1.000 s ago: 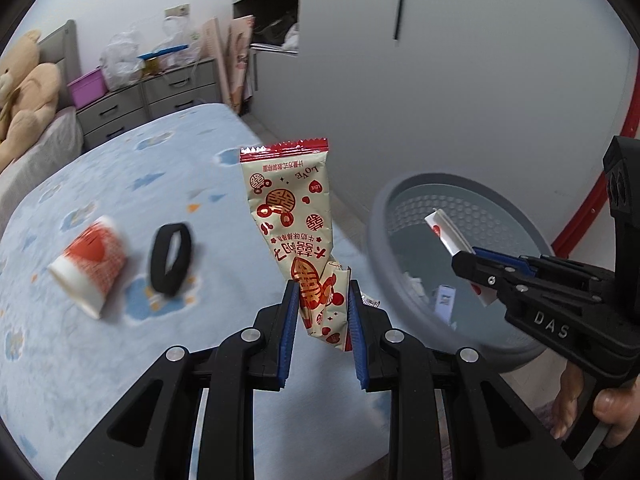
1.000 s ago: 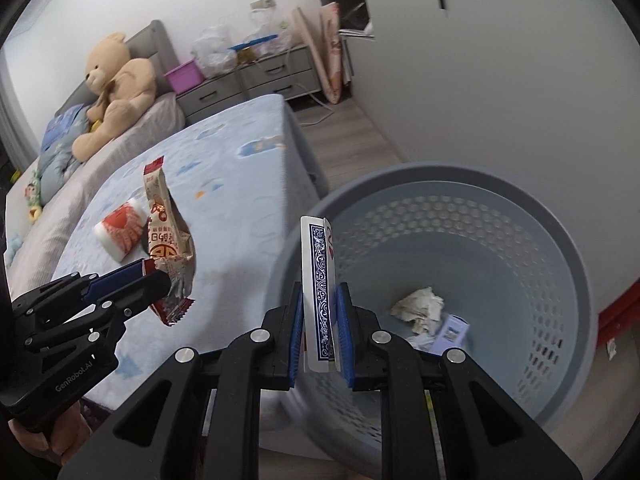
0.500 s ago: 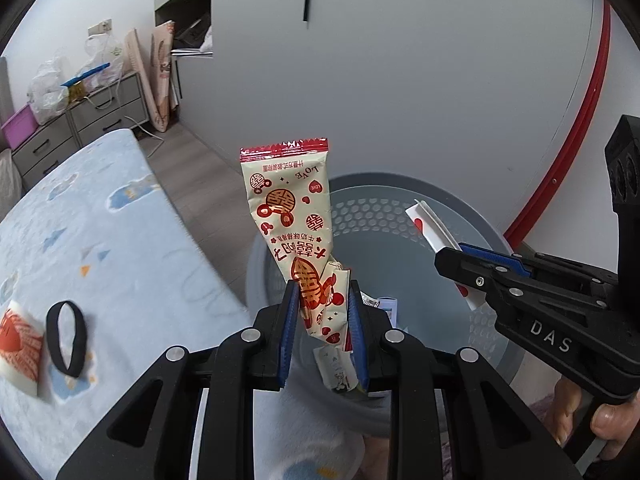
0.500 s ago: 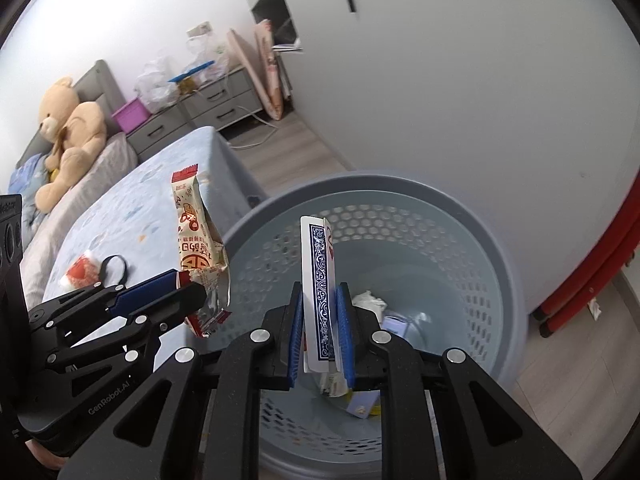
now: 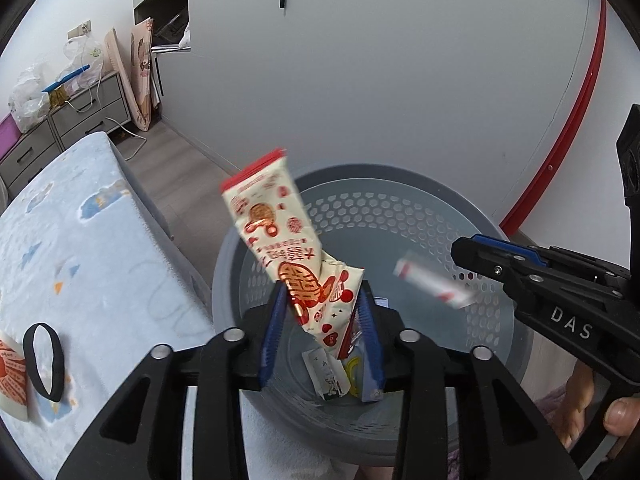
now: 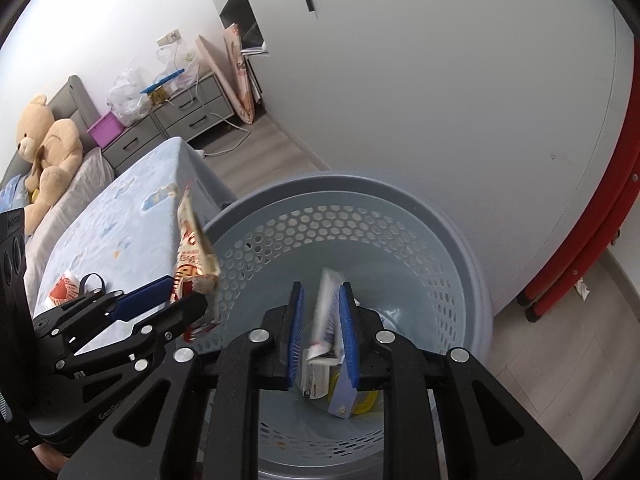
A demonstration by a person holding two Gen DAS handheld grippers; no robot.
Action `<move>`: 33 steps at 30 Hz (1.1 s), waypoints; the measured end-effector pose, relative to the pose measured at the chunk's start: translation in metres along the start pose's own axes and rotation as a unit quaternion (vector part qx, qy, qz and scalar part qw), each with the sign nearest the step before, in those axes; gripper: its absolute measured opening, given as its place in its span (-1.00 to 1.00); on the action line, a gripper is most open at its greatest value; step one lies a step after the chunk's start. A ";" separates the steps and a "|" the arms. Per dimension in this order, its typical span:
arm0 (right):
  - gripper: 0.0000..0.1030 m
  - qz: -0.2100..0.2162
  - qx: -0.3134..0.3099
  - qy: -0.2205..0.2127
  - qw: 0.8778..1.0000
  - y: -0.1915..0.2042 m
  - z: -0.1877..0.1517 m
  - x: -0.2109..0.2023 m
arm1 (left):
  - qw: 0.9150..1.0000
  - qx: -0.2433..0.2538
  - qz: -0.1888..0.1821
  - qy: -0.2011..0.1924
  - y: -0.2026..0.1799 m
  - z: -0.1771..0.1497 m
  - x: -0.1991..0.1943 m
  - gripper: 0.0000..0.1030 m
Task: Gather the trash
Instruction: 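Hold both open grippers above the wastebasket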
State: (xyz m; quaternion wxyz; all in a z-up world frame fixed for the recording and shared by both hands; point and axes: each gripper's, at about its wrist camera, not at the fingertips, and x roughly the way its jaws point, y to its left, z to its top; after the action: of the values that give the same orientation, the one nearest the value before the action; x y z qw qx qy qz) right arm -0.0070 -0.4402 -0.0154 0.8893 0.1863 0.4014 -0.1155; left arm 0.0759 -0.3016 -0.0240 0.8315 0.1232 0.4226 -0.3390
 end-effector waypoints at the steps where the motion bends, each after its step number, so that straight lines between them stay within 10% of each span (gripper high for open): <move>1: -0.43 0.001 0.002 -0.003 1.000 -0.001 0.000 -0.001 | 1.000 0.000 0.001 -0.002 0.000 0.000 -0.001 -0.15; 33: -0.05 0.009 -0.007 -0.009 1.000 0.004 0.004 0.000 | 0.999 -0.025 0.013 -0.031 0.015 -0.003 -0.027 0.13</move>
State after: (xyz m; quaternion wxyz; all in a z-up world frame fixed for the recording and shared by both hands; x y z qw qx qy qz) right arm -0.0032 -0.4383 -0.0124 0.8951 0.1830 0.3926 -0.1061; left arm 0.0731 -0.2766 -0.0063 0.8514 0.0973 0.4033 -0.3208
